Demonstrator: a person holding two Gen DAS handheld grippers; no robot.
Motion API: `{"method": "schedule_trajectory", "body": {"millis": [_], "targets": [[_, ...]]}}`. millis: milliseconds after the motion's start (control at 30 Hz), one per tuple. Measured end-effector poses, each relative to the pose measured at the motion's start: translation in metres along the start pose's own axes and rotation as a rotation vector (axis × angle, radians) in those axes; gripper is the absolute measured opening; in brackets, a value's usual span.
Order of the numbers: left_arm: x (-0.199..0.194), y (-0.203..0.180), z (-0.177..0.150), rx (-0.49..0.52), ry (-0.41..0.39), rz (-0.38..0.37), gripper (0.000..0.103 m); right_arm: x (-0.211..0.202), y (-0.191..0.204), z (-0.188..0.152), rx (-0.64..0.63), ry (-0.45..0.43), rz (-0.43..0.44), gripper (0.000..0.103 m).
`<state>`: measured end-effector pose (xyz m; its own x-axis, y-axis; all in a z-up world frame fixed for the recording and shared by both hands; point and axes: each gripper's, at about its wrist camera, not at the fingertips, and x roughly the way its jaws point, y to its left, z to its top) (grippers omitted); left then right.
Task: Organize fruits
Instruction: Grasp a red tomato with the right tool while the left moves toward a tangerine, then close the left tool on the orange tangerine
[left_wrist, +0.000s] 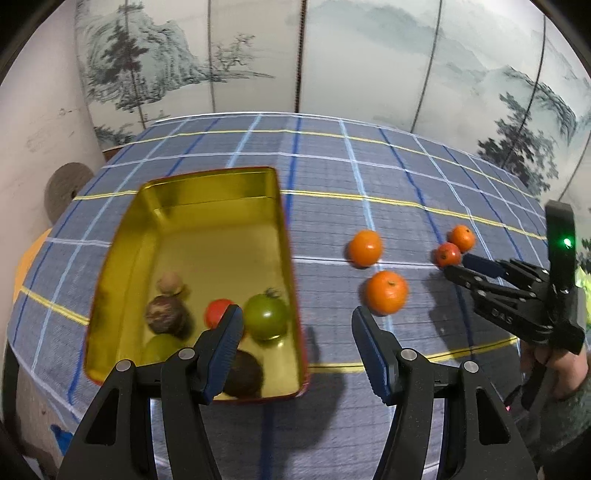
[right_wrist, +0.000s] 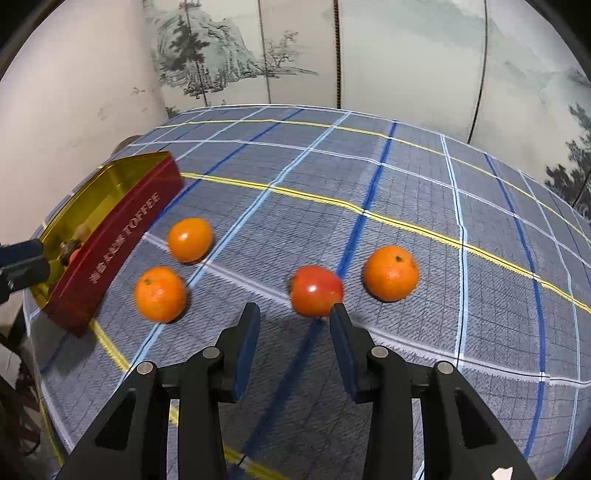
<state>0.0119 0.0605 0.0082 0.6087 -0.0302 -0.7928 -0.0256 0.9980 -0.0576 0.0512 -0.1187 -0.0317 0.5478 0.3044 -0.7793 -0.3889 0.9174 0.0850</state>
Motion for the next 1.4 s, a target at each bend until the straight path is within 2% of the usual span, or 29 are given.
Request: {"method": "schedule_trajectory", "body": {"millis": [433, 533, 833, 1400], "targets": [[0.025, -0.039, 0.011, 0.063, 0.024, -0.031, 0.062, 0.023, -0.009, 0.005, 0.017, 0.006, -0.017, 0.039], [0.031, -0.044, 0.013, 0.065, 0.032, -0.034, 0.062, 0.024, -0.006, 0.006, 0.001, 0.006, -0.027, 0.033], [0.038, -0.048, 0.013, 0.064, 0.047, -0.037, 0.062, 0.022, -0.007, 0.004, -0.007, 0.018, -0.058, 0.032], [0.05, -0.06, 0.013, 0.07, 0.074, -0.074, 0.062, -0.012, -0.071, -0.031, 0.067, 0.007, -0.192, 0.032]]}}
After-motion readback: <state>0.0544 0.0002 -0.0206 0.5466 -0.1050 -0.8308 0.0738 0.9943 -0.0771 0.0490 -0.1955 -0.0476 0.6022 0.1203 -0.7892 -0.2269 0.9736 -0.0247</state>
